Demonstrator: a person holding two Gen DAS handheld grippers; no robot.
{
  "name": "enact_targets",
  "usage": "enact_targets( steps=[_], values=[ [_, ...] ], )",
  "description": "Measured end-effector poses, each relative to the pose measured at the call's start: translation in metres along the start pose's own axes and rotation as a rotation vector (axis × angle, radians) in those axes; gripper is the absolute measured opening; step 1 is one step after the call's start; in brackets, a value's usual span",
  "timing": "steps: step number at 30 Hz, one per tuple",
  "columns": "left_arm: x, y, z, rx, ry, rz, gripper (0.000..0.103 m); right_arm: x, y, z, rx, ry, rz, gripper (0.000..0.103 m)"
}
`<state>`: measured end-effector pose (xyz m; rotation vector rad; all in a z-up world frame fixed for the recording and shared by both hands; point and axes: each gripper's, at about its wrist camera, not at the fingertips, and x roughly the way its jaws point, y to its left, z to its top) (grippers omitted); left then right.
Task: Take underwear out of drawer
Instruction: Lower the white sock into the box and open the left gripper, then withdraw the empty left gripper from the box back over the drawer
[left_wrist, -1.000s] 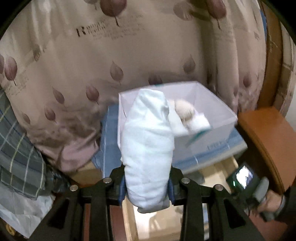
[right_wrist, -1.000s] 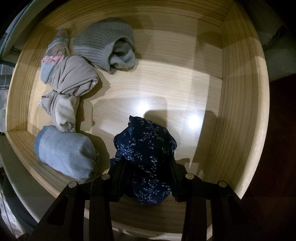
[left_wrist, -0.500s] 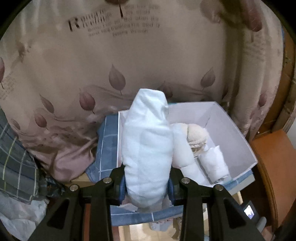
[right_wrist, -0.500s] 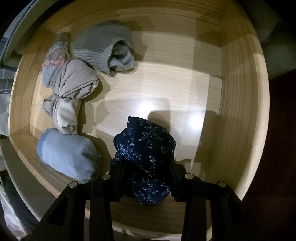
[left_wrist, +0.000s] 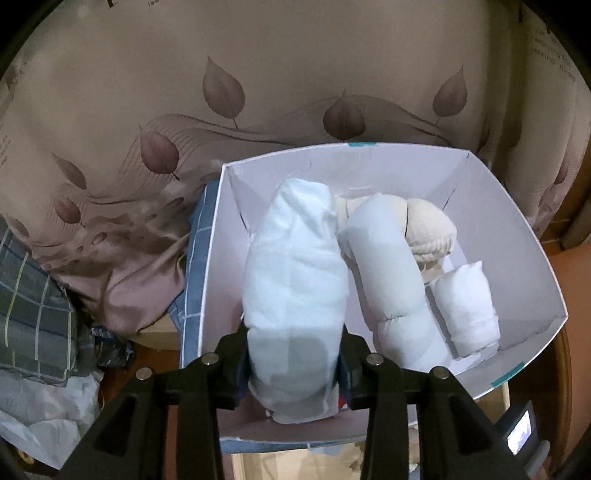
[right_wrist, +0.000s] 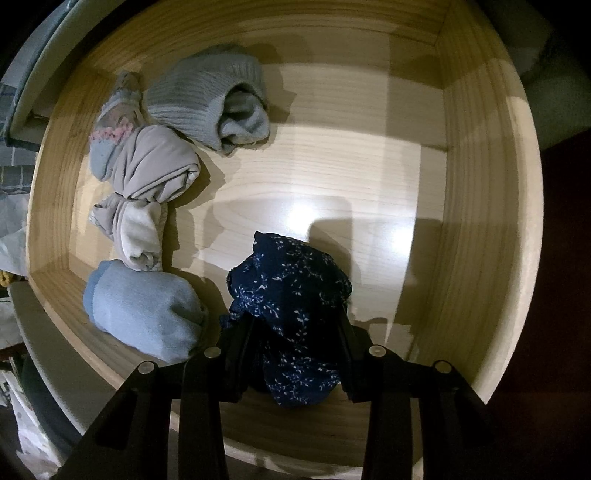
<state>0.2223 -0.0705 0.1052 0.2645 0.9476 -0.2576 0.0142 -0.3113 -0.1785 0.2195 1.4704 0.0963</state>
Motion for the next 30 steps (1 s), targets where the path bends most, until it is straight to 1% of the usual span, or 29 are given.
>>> enact_targets(
  steps=[1,3,5,6,7,11,14,20,24,27,30],
  values=[
    [0.002,-0.002,-0.002,0.007,0.009,0.003,0.040,0.000,0.000,0.000,0.000,0.000,0.000,0.035],
    [0.005,-0.004,-0.003,0.019,0.023,0.010,0.044,0.000,0.000,0.000,0.000,0.001,0.000,0.035],
    [0.004,-0.007,-0.005,0.026,0.023,0.020,0.047,0.000,0.000,0.000,0.002,-0.001,0.000,0.035],
    [0.003,-0.006,-0.005,0.026,0.020,0.020,0.053,0.000,0.000,0.000,0.001,0.000,0.000,0.035],
    [0.002,-0.006,-0.005,0.024,0.019,0.013,0.055,0.000,0.000,0.001,0.002,0.000,-0.001,0.035],
    [-0.009,-0.002,-0.006,0.003,0.010,-0.009,0.056,0.000,-0.001,0.001,0.000,0.001,-0.003,0.034],
    [-0.022,0.002,-0.013,-0.008,0.000,-0.022,0.056,0.001,-0.001,0.001,0.000,0.001,-0.004,0.034],
    [-0.056,0.014,-0.051,-0.019,-0.041,-0.008,0.058,0.002,0.001,0.001,-0.002,0.003,-0.018,0.034],
    [-0.070,0.022,-0.082,-0.035,-0.032,0.000,0.058,0.004,0.005,0.000,-0.005,0.005,-0.031,0.034],
    [-0.076,0.028,-0.109,-0.052,-0.033,0.026,0.058,0.006,0.005,0.000,-0.005,0.004,-0.039,0.033],
    [-0.071,0.030,-0.136,-0.064,-0.010,0.053,0.058,0.006,0.007,-0.001,-0.010,0.005,-0.055,0.033]
  ],
)
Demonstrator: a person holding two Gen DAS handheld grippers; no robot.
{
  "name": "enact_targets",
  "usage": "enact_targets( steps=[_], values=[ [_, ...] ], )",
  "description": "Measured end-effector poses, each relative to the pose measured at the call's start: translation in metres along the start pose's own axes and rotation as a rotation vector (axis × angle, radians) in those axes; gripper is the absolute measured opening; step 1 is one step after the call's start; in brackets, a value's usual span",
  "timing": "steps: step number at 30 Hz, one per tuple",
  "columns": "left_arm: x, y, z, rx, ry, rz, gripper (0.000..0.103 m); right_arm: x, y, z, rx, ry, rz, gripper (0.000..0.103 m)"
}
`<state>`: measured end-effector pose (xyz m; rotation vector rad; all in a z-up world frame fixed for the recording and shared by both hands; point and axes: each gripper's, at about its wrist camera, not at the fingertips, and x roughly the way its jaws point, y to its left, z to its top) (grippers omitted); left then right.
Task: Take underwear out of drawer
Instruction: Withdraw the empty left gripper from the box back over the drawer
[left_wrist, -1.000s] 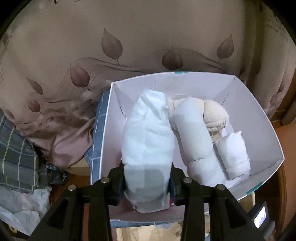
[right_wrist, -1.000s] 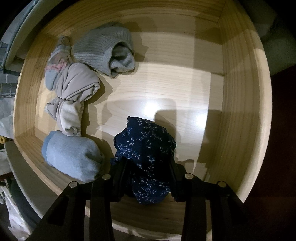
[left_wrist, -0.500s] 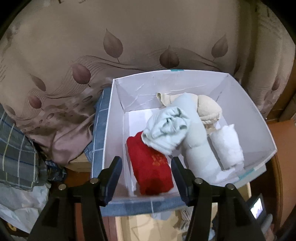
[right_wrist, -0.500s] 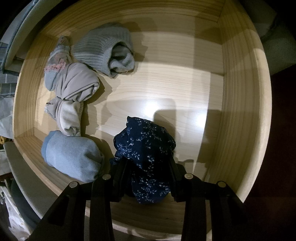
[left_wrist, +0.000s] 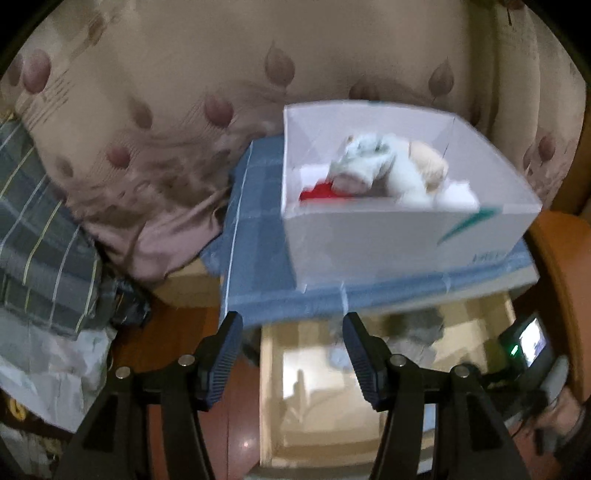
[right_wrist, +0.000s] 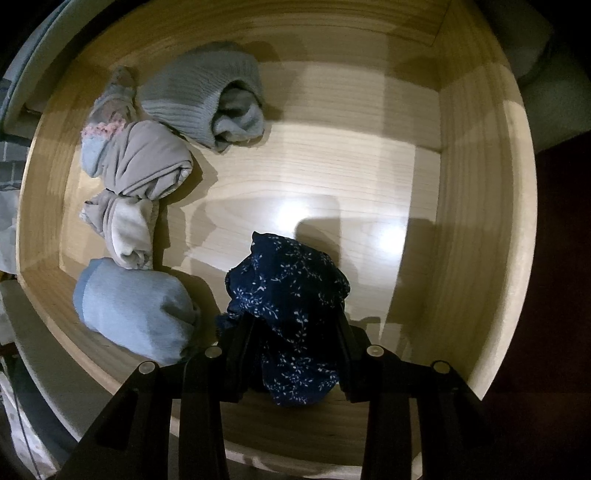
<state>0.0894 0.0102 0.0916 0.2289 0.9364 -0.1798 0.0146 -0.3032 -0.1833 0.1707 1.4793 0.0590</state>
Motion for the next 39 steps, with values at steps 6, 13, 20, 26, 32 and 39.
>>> enact_targets(
  steps=[6,13,20,26,32,39],
  values=[
    [0.027,-0.005,-0.057,-0.059,0.084,0.037,0.058,0.000,0.004,-0.001,-0.011,-0.002,-0.021,0.033],
    [0.056,-0.018,-0.095,-0.110,0.150,0.029,0.058,-0.003,0.014,-0.003,-0.026,-0.025,-0.061,0.031],
    [0.077,-0.009,-0.115,-0.225,0.188,0.018,0.058,-0.013,0.019,-0.010,-0.023,-0.113,-0.074,0.023],
    [0.078,0.001,-0.124,-0.298,0.166,0.018,0.058,-0.024,0.026,-0.022,-0.031,-0.187,-0.097,0.017],
    [0.078,0.006,-0.126,-0.325,0.154,0.004,0.058,-0.030,0.028,-0.028,-0.020,-0.220,-0.104,0.015],
    [0.078,0.003,-0.125,-0.306,0.146,0.006,0.058,-0.027,0.025,-0.014,-0.011,-0.164,-0.080,0.019]
  ],
)
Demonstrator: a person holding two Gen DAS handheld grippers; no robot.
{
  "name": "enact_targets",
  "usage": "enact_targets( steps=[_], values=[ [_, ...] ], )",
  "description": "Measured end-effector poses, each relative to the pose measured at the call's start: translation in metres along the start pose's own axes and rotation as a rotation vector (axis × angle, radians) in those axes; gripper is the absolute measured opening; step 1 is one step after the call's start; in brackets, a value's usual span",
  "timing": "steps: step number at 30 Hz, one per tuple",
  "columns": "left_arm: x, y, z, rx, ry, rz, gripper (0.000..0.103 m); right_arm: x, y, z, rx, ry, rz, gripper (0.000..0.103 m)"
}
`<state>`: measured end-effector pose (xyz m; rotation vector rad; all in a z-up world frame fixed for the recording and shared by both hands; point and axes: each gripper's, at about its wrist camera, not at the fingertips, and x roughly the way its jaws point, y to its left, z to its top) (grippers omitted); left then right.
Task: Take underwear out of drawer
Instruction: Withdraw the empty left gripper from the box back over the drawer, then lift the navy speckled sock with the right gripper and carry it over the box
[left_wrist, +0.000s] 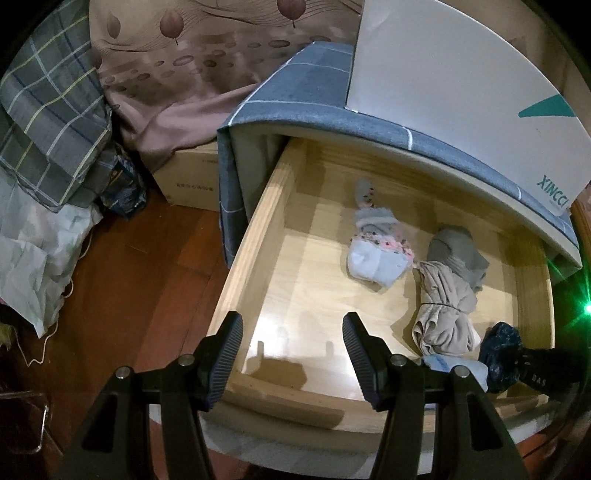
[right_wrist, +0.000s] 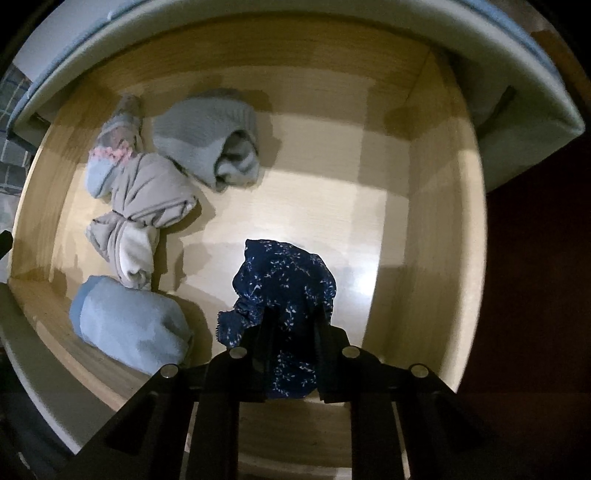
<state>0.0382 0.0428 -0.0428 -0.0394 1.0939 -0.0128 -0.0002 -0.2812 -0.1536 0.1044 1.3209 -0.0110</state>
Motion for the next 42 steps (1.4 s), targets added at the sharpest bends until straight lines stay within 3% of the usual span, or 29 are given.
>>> enact_targets(
  steps=[5,12,18,21,27,29,31,33,38,42],
  values=[
    [0.002,0.003,0.000,-0.016,0.006,-0.009,0.058,0.008,0.003,0.007,0.010,0.083,0.022,0.036],
    [0.004,0.004,0.001,-0.023,0.010,-0.025,0.058,0.022,0.022,0.028,-0.083,0.181,-0.049,0.061],
    [0.004,0.003,0.001,-0.020,0.008,-0.028,0.058,0.040,0.041,0.040,-0.142,0.266,-0.110,0.066],
    [0.006,0.003,0.001,-0.024,0.010,-0.034,0.058,0.043,0.034,0.029,-0.143,0.292,-0.093,0.069],
    [0.005,0.005,0.001,-0.029,0.009,-0.037,0.058,0.045,0.022,0.032,-0.115,0.324,-0.043,0.066],
    [0.005,0.005,0.001,-0.030,0.007,-0.037,0.058,0.044,0.018,0.029,-0.132,0.315,-0.044,0.057],
    [0.005,0.005,0.001,-0.028,0.009,-0.037,0.058,0.047,0.037,0.025,-0.152,0.294,-0.039,0.038],
    [0.004,0.005,0.001,-0.026,0.010,-0.035,0.058,0.048,0.052,0.023,-0.164,0.278,-0.041,0.034],
    [0.005,0.004,0.000,-0.025,0.008,-0.029,0.058,0.037,0.069,0.016,-0.180,0.209,-0.085,0.029],
    [0.004,0.004,0.000,-0.023,0.007,-0.028,0.058,0.018,0.078,0.012,-0.177,0.081,-0.140,0.028]
  ],
)
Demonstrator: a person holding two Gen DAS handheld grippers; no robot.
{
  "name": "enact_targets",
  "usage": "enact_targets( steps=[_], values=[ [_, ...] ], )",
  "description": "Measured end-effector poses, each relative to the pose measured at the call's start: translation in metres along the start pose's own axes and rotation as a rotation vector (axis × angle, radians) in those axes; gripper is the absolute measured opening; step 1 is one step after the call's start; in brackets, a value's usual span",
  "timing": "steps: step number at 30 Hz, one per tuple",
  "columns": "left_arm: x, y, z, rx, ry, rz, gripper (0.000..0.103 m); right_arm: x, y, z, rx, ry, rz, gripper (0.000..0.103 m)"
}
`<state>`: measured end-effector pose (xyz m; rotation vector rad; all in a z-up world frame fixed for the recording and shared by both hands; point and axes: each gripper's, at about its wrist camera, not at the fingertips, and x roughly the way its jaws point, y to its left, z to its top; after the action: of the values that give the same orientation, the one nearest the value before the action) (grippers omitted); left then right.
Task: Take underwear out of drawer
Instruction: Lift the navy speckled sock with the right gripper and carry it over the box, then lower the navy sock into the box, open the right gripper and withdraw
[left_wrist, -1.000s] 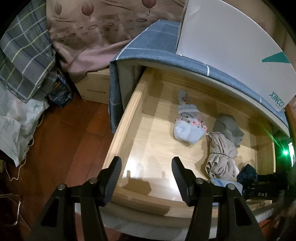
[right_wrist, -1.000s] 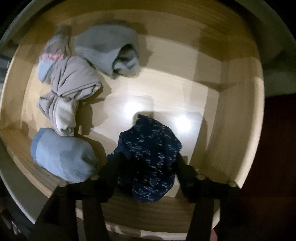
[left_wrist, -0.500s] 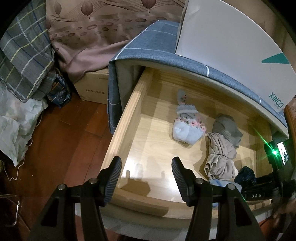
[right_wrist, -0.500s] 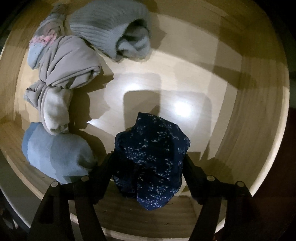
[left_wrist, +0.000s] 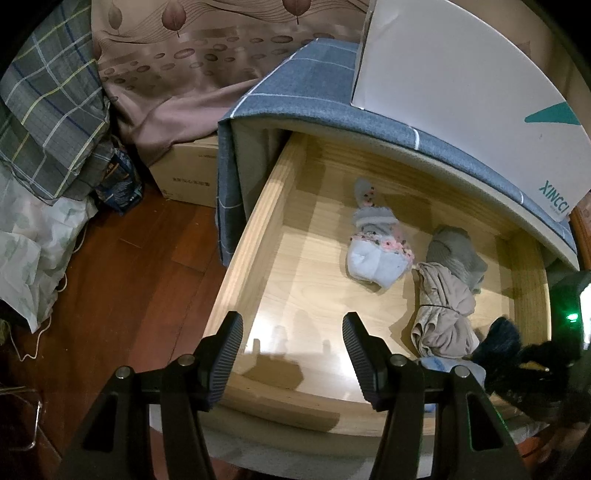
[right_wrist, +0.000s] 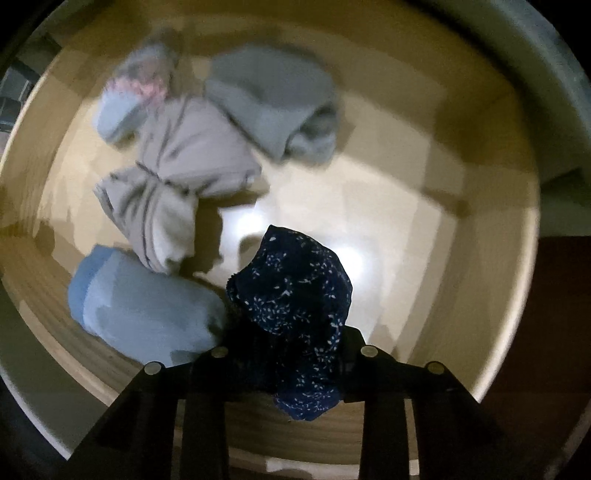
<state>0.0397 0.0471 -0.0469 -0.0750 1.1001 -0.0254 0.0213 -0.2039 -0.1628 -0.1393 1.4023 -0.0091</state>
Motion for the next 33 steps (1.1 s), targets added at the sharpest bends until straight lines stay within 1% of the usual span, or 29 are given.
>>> enact_targets(
  steps=[1,5,11,14,16,17,18,20,21,22,24,30,33],
  values=[
    [0.000,0.000,0.000,0.001,0.000,0.001,0.058,-0.008,0.001,-0.002,0.003,-0.039,-0.022,0.028],
    [0.002,-0.001,-0.001,0.006,0.001,0.008,0.058,-0.042,0.000,-0.004,0.033,-0.183,-0.057,0.028],
    [0.001,-0.003,-0.002,0.017,-0.006,0.021,0.058,-0.107,-0.011,-0.009,0.076,-0.382,-0.081,0.028],
    [-0.002,-0.005,-0.003,0.030,-0.018,0.037,0.058,-0.135,-0.029,0.004,0.091,-0.460,-0.086,0.028],
    [-0.004,-0.007,-0.004,0.043,-0.030,0.050,0.058,-0.165,-0.041,0.000,0.101,-0.513,-0.087,0.028],
    [-0.004,-0.008,-0.004,0.047,-0.033,0.051,0.058,-0.170,-0.049,0.002,0.102,-0.531,-0.086,0.028],
    [-0.005,-0.008,-0.004,0.052,-0.035,0.054,0.058,-0.173,-0.048,0.017,0.104,-0.545,-0.087,0.028],
    [-0.005,-0.008,-0.003,0.054,-0.036,0.054,0.058,-0.202,-0.061,0.022,0.109,-0.586,-0.090,0.028],
    [-0.004,-0.008,-0.003,0.052,-0.035,0.056,0.058,-0.213,-0.062,0.025,0.112,-0.610,-0.090,0.028],
    [-0.004,-0.008,-0.004,0.052,-0.035,0.056,0.058,-0.216,-0.055,0.027,0.115,-0.629,-0.090,0.028],
    [-0.005,-0.008,-0.004,0.052,-0.036,0.055,0.058,-0.238,-0.058,0.032,0.121,-0.662,-0.081,0.028],
    [-0.005,-0.008,-0.003,0.062,-0.039,0.054,0.058,-0.274,-0.065,0.062,0.149,-0.729,-0.072,0.029],
    [-0.006,-0.009,-0.003,0.069,-0.044,0.057,0.058,-0.282,-0.064,0.076,0.159,-0.744,-0.072,0.029]
  ],
)
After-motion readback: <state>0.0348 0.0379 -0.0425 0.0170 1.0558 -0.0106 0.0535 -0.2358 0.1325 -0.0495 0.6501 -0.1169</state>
